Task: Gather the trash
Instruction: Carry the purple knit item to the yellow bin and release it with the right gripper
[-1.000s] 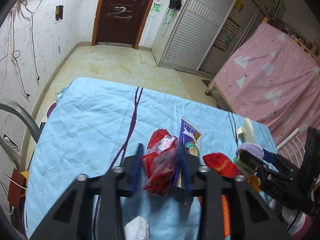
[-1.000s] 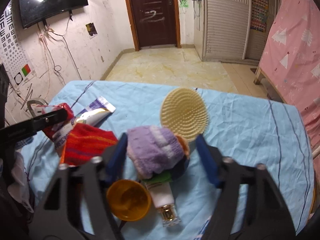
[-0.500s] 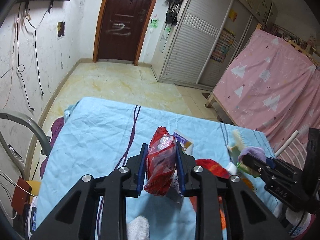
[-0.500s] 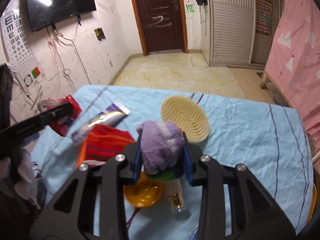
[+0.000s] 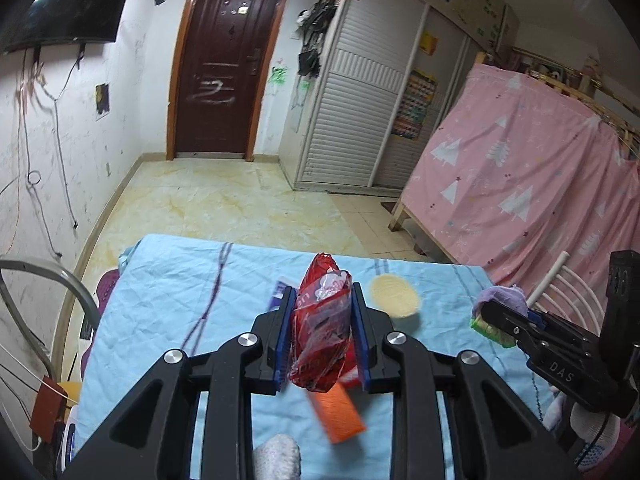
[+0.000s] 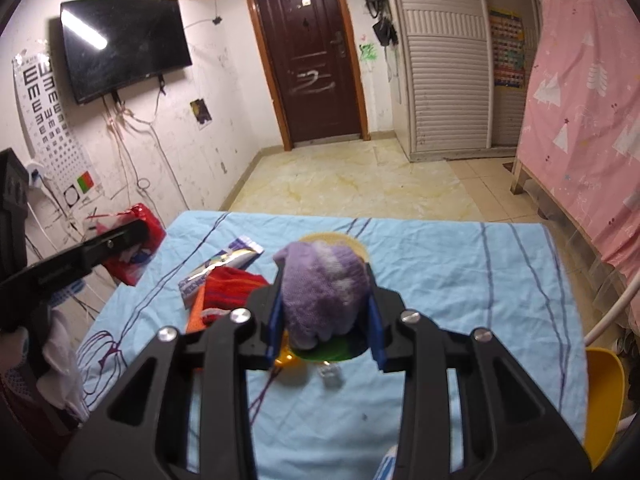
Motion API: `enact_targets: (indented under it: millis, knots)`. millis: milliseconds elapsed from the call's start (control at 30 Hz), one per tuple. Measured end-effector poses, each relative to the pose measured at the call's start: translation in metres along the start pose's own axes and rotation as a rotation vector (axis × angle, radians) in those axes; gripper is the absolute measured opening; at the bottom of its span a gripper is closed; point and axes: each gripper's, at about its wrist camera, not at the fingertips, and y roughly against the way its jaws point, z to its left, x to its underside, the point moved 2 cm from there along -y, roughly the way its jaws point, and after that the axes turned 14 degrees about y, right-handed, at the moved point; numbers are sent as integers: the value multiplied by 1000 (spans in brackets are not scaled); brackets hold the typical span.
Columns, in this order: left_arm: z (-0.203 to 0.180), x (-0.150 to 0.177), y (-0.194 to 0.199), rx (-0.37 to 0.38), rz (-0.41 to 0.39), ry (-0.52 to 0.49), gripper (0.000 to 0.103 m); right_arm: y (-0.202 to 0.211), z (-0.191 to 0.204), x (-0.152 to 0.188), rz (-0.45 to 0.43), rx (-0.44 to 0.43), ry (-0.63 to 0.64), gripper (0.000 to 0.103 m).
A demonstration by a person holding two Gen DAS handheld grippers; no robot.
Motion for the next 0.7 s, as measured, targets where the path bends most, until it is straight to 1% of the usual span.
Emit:
enact_targets:
  millis: [100,333,700]
  knots:
    - [-19,5,3,18,5,-21,17,16,-12,6,-20,15,-23,32]
    - [-73,23,5,74,9,-83,17,51,-54,29,-67,60,-97,32]
    - [-160,65,-14,130,65,-188,17,92,-117,67,-104,129,-199,33]
